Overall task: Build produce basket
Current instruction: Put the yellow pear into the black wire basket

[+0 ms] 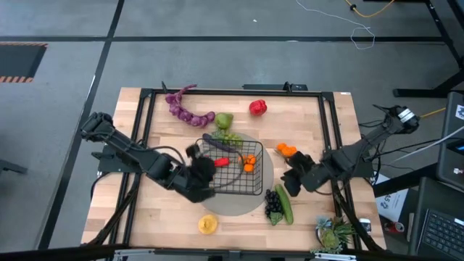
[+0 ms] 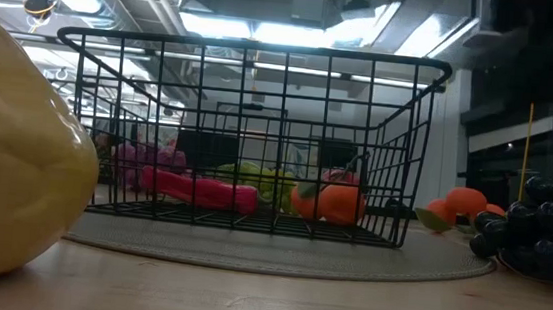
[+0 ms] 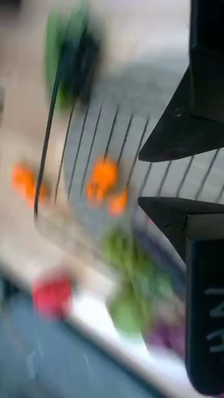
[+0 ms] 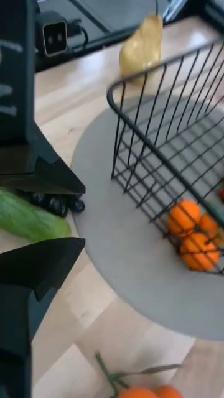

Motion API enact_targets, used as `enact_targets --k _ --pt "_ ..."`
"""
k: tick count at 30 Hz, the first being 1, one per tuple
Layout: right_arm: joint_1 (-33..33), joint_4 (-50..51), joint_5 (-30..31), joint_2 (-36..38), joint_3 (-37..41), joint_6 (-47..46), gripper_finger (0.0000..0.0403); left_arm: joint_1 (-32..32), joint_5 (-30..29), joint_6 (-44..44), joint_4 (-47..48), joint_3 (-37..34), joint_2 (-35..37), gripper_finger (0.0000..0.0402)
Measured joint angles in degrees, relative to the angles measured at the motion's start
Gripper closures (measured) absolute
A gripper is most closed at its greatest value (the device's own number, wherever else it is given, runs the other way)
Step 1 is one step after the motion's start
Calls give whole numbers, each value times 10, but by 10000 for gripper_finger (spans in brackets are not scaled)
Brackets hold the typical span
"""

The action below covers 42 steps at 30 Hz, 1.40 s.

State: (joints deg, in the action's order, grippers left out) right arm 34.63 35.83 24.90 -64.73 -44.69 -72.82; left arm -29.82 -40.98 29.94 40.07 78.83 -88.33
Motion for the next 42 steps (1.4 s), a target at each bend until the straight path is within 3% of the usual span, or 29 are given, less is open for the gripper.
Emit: enact_targets --k 4,7,17,23,28,42 --pt "41 -6 30 0 0 -6 277 -22 143 -10 -25 0 -1 305" --pt "63 -18 30 0 0 -20 277 -44 176 30 -19 0 -8 305" --pt "106 -79 70 -25 0 -15 277 -124 175 45 -21 0 -14 305" --pt "108 -82 71 -67 0 -5 277 -159 124 46 -20 0 -14 305" --pt "108 -86 67 -103 0 -6 277 -163 75 105 -20 0 -14 305" --pt "108 -208 85 -194 0 -5 277 -162 76 208 -41 0 -43 305"
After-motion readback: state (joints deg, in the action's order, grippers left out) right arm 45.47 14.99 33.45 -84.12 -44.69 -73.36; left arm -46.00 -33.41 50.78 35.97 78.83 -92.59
